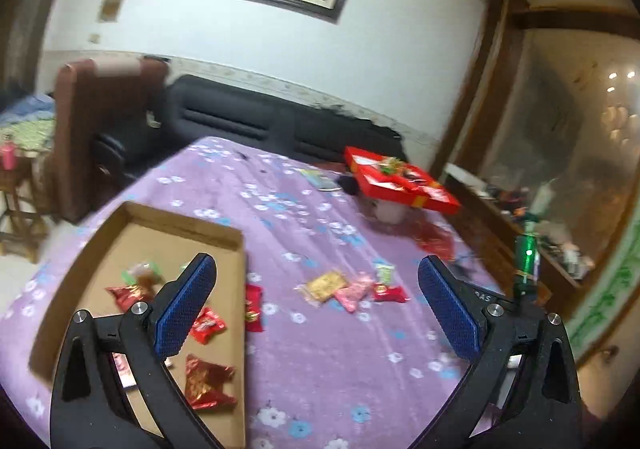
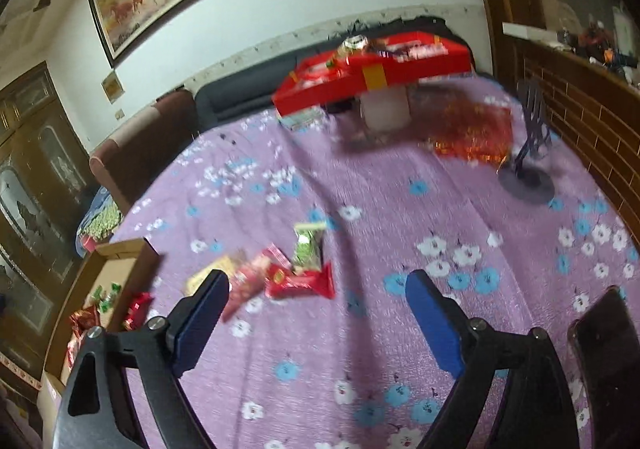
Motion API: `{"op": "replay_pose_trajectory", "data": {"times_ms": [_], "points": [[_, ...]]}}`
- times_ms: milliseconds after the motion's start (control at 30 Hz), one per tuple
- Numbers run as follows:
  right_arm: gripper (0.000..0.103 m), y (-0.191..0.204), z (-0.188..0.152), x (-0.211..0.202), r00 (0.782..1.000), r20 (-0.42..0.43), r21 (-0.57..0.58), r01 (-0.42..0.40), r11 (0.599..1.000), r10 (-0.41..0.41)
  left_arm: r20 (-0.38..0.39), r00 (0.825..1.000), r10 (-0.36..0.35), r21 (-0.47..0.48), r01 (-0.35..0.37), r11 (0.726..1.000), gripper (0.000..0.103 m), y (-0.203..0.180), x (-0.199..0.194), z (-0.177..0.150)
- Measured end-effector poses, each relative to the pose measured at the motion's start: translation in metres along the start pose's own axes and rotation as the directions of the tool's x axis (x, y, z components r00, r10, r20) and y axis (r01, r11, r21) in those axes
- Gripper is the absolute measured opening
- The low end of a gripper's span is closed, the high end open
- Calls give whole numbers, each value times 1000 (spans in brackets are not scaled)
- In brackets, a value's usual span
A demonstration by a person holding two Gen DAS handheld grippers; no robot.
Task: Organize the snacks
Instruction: 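Grasp a red candy packet on the table with the right tool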
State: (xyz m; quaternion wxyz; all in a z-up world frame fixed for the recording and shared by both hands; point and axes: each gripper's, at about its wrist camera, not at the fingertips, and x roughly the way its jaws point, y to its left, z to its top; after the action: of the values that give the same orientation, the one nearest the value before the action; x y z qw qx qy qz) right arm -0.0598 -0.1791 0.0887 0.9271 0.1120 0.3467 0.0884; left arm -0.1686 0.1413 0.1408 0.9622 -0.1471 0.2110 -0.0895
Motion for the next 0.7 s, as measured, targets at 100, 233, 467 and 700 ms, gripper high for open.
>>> {"op": "replay_pose_trajectory", "data": {"times_ms": [100,233,467,700], "points": [[75,0,-1,16,999,-39,-13,-16,1000,15,-204,979,1,-3,-2,1000,99,2,35,-18],[59,8,2,43,995,-92,-28,-41,999,38,-329,944,29,-14,-35,999,91,10,62,-44],[59,21,14,100,984,-172,-38,-47,998,39,-391,918,-72,-104,33,994,91,22,73,-59],[59,18,-8,104,870,-346,120,-330,936,351,-420,902,-99,-150,38,988,91,36,69,-60]]}}
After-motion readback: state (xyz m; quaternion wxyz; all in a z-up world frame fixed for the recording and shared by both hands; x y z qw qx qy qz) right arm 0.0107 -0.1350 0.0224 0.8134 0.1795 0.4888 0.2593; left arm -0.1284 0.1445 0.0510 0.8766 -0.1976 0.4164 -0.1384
